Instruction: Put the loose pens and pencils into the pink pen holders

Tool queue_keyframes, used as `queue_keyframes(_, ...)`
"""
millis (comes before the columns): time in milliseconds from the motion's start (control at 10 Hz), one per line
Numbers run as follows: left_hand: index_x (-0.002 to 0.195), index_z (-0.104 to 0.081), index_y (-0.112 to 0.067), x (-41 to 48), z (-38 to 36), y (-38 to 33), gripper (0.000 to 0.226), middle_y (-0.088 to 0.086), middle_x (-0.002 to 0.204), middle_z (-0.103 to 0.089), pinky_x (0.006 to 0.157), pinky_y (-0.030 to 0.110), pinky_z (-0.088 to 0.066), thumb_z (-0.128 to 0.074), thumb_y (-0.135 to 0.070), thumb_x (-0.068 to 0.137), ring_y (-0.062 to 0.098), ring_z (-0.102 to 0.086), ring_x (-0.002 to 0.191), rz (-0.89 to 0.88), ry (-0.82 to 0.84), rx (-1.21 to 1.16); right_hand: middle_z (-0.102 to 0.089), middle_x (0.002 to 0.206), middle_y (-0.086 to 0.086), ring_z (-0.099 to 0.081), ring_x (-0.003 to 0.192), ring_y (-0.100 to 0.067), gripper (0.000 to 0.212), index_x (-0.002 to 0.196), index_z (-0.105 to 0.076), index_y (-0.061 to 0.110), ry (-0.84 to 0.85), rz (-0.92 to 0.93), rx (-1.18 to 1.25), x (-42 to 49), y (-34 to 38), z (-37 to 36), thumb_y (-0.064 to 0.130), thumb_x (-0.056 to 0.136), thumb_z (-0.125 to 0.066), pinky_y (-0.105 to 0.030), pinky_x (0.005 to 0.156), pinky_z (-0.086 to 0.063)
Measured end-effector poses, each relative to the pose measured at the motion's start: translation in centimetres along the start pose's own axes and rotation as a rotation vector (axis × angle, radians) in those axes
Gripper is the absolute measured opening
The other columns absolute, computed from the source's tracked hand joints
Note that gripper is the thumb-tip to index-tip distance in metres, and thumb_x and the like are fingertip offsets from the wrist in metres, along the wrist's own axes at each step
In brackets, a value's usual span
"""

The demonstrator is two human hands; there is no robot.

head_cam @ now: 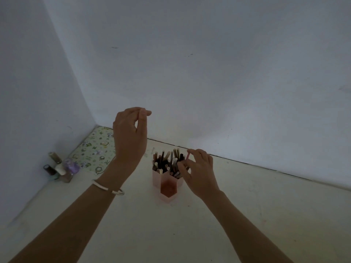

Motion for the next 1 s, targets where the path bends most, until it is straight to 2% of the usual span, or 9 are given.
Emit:
queue_keyframes(100, 0.113, -0.067, -0.016, -0.5, -0.6, 1.1, 0.031, -0.001, 0.112, -0.067, 0.094, 0.045, -0.048, -0.042, -0.021, 0.096, 0.014, -0.058, 0.104, 0.013, 0.125, -0.005, -0.042, 0.146, -0.006, -0.038, 0.133, -0.018, 0.037, 0.121, -0.065, 0.019, -0.095, -0.078, 0.11, 0.0, -0.4, 1.2, 0.037, 0.096, -0.044, -0.035, 0.111, -0.027)
queue_keyframes(200, 0.142, -0.041, -0.023, -1.9, -1.7, 3.5, 0.064, -0.001, 0.134, -0.051, 0.103, 0.038, -0.043, -0.057, -0.011, 0.081, 0.014, -0.048, 0.119, 0.107, 0.519, 0.123, -0.052, 0.124, 0.0, -0.052, 0.114, -0.017, 0.042, 0.123, -0.05, 0.019, -0.344, -0.505, 0.481, -2.1, -2.0, 2.0, 0.017, 0.081, -0.052, -0.029, 0.094, -0.044)
queue_keyframes(300, 0.152, -0.014, -0.026, -4.7, -2.8, 5.6, 0.103, 0.001, 0.153, -0.029, 0.111, 0.036, -0.031, -0.073, -0.027, 0.068, 0.02, -0.031, 0.139, 0.2, 0.885, 0.214, -0.054, 0.124, -0.003, -0.053, 0.108, -0.017, 0.057, 0.127, -0.046, 0.016, 0.308, -0.763, 0.397, -5.2, -0.9, -2.0, 0.028, 0.077, -0.071, -0.024, 0.085, -0.046)
queue_keyframes(400, 0.148, -0.026, -0.021, -6.4, -4.1, 6.8, 0.106, 0.002, 0.141, -0.046, 0.096, 0.025, -0.04, -0.08, -0.048, 0.06, 0.017, -0.049, 0.122, 0.245, 1.047, 0.218, -0.057, 0.122, 0.0, -0.055, 0.111, -0.017, 0.072, 0.127, -0.05, 0.017, 0.606, -0.781, 0.246, -6.5, 1.6, -6.3, 0.051, 0.068, -0.073, -0.027, 0.089, -0.049)
queue_keyframes(500, 0.117, -0.051, -0.021, -6.2, -5.2, 7.7, 0.065, -0.003, 0.103, -0.066, 0.069, 0.02, -0.047, -0.082, -0.045, 0.064, 0.014, -0.063, 0.088, 0.205, 1.034, 0.22, -0.067, 0.106, 0.002, -0.063, 0.098, -0.016, 0.051, 0.114, -0.063, 0.018, 0.531, -0.771, 0.132, -5.3, 3.3, -8.2, 0.048, 0.073, -0.066, -0.03, 0.085, -0.054)
queue_keyframes(600, 0.106, -0.057, -0.018, -4.6, -6.0, 8.4, 0.054, -0.001, 0.096, -0.067, 0.07, 0.029, -0.051, -0.083, -0.039, 0.065, 0.017, -0.064, 0.084, 0.209, 0.973, 0.235, -0.071, 0.097, 0.003, -0.067, 0.089, -0.016, 0.037, 0.104, -0.069, 0.021, 0.428, -0.779, 0.105, -3.4, 3.8, -8.6, 0.047, 0.078, -0.064, -0.031, 0.08, -0.056)
queue_keyframes(800, 0.109, -0.06, -0.012, -1.3, -8.0, 9.7, 0.05, 0.004, 0.097, -0.068, 0.075, 0.034, -0.053, -0.084, -0.028, 0.067, 0.023, -0.065, 0.089, 0.263, 0.891, 0.136, -0.071, 0.1, -0.001, -0.065, 0.094, -0.02, 0.042, 0.103, -0.066, 0.018, 0.366, -0.791, 0.068, 0.6, 3.6, -9.9, 0.052, 0.08, -0.064, -0.03, 0.077, -0.051)
queue_keyframes(900, 0.11, -0.06, -0.013, -1.0, -9.2, 10.6, 0.05, 0.003, 0.1, -0.068, 0.076, 0.033, -0.052, -0.084, -0.023, 0.067, 0.023, -0.064, 0.093, 0.248, 0.902, 0.091, -0.071, 0.1, -0.001, -0.065, 0.095, -0.021, 0.045, 0.104, -0.066, 0.019, 0.336, -0.816, 0.083, 1.1, 3.8, -10.6, 0.056, 0.077, -0.065, -0.033, 0.08, -0.053)
queue_keyframes(1000, 0.132, -0.049, -0.017, -0.6, -8.9, 11.2, 0.077, 0.0, 0.117, -0.06, 0.081, 0.027, -0.049, -0.086, -0.025, 0.065, 0.02, -0.059, 0.108, 0.28, 0.951, 0.036, -0.071, 0.099, 0.002, -0.065, 0.093, -0.018, 0.056, 0.109, -0.062, 0.023, 0.338, -0.8, 0.125, 0.9, 3.6, -10.1, 0.065, 0.073, -0.062, -0.034, 0.081, -0.055)
Point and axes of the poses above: each hand's wrist, its own x-axis towards the middle knuckle, its own z-axis out of the back of the hand, y = z × x, the point moved 3 cm from there along x, towards the middle knuckle
